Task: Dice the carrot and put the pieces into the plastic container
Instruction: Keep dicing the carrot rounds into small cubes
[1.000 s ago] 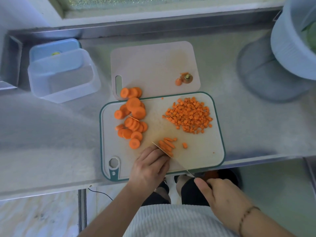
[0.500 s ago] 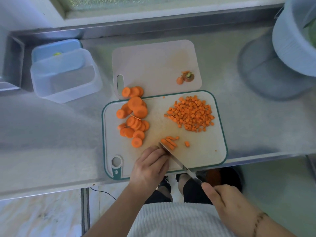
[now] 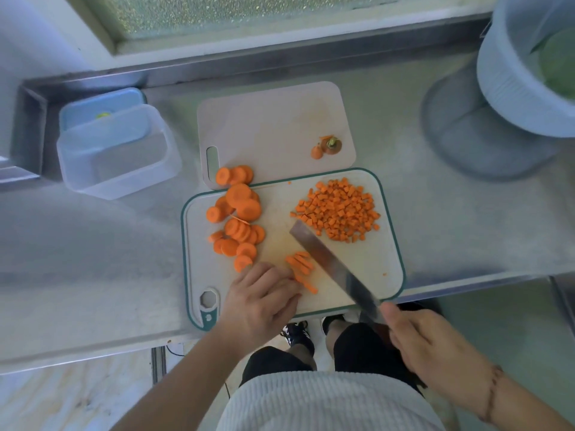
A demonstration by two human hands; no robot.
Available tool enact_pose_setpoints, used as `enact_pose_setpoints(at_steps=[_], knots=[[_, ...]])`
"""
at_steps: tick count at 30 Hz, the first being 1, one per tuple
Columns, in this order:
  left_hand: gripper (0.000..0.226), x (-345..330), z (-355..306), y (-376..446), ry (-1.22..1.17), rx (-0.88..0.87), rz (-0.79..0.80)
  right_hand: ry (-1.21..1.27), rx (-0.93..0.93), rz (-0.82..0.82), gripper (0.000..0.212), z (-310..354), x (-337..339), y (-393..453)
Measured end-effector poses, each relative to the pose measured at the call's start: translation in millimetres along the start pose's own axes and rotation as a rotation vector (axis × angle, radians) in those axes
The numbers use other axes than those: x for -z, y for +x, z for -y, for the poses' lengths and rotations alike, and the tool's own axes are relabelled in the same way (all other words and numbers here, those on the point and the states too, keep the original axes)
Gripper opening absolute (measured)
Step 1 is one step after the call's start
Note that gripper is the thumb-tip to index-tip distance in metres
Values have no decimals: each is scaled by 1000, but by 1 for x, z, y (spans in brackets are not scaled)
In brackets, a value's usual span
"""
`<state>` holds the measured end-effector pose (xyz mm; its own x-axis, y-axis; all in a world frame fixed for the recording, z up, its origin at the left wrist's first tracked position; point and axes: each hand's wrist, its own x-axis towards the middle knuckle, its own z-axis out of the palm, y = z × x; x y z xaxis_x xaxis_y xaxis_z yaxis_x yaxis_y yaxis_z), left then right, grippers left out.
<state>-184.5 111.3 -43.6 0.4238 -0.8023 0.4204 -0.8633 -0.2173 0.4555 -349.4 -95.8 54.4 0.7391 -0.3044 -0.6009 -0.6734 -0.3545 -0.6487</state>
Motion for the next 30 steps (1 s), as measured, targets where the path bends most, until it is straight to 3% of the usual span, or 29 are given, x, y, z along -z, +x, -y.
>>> enact_pose_setpoints(at_steps=[5,8,11,15,24,30], knots=[[47,12,37,37,102,-192,377,-4,-105,-101,72,-21,16,2],[44,6,48,46,108,-318,477,8,-117,-79,71,-30,12,1],[29,1,41,43,47,-340,411,6,-117,-30,69,-33,7,-5],[18,-7,30,32,46,-227,313,-5,-134,20,60,-35,7,-7],[17,-6,16,12,96,97,143,-58,-107,117,60,-25,11,19],[25,-12,6,18,7,243,89,15,-155,62,56,-16,29,39]])
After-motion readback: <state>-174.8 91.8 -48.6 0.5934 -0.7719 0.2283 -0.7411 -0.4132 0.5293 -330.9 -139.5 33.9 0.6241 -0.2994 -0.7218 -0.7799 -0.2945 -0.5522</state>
